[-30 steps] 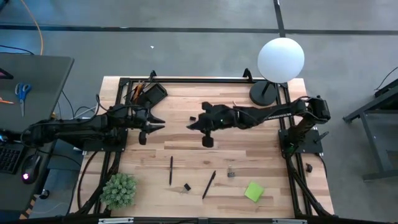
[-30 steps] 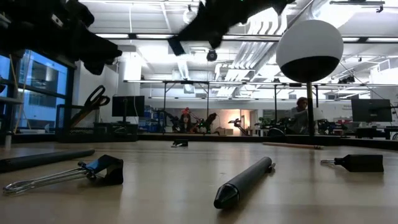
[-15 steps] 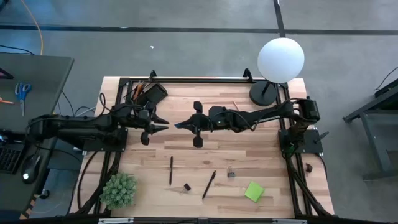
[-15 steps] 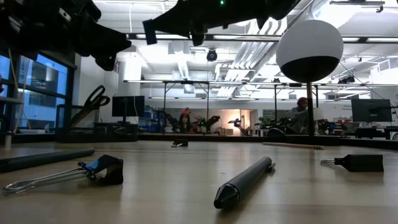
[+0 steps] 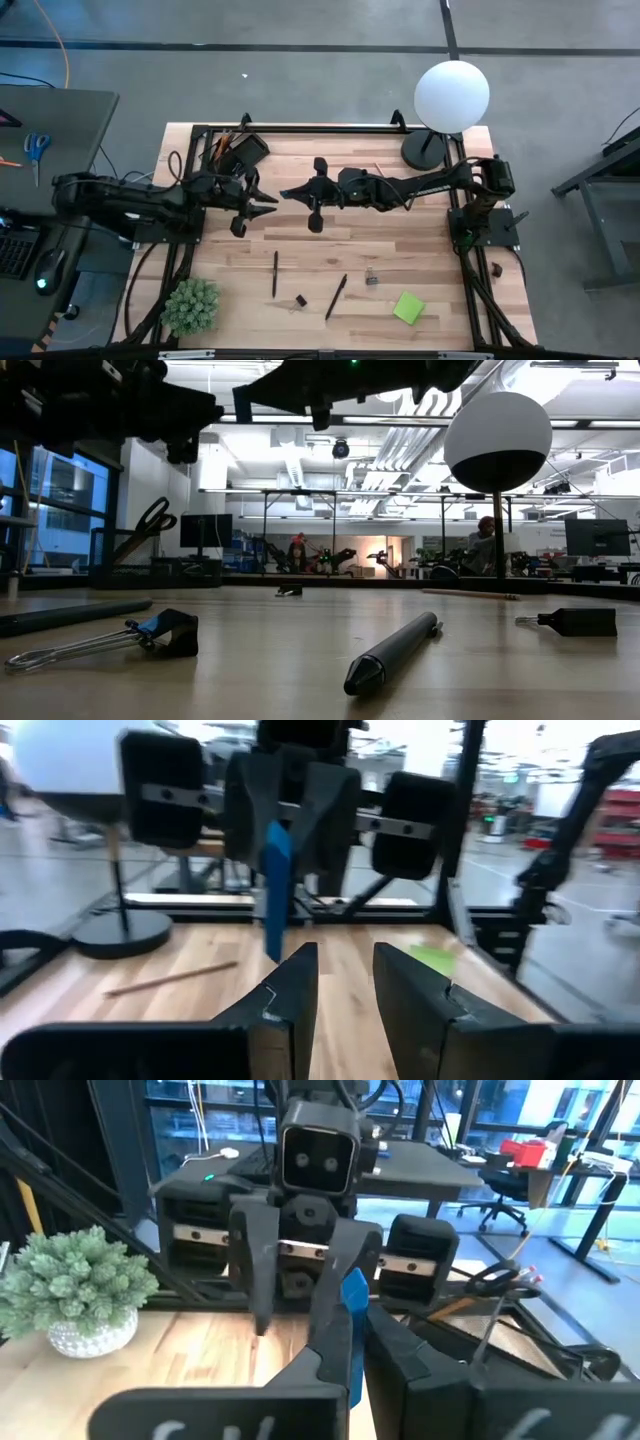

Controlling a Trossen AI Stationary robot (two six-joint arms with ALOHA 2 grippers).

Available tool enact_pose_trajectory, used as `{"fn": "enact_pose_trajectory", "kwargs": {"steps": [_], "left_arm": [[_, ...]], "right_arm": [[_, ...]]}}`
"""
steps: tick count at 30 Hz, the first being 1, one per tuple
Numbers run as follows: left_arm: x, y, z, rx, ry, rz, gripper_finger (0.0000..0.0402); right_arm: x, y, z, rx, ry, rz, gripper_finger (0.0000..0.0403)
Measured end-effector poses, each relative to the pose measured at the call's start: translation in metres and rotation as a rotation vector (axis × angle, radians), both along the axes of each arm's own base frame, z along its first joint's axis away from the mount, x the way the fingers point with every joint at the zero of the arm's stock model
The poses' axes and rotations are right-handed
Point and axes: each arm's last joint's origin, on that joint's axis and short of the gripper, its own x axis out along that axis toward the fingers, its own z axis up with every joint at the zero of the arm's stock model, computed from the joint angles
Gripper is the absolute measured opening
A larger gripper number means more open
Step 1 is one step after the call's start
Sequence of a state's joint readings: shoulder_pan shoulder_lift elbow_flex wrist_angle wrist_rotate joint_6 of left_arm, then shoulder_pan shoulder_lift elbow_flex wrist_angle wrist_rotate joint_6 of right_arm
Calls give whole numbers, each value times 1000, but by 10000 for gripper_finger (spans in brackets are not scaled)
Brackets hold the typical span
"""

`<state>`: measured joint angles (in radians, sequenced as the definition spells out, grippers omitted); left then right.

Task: Pick and place office supplies into organizer
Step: Put the blue eraser into the black desk organizer

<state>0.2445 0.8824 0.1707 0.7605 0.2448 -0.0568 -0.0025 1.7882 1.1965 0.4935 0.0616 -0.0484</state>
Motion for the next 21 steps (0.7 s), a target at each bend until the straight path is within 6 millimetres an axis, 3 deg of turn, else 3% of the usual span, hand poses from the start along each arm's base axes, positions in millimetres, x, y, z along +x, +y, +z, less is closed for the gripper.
{"fn": "enact_pose_trajectory", "kwargs": {"steps": [10,21], "left_arm": [[9,-3,-7,15,18,150,90],[9,-6,-2,12,-38,90,90]], "right_arm": [[0,4,0,23,1,24,3],[0,4,0,22,2,15,2]]}}
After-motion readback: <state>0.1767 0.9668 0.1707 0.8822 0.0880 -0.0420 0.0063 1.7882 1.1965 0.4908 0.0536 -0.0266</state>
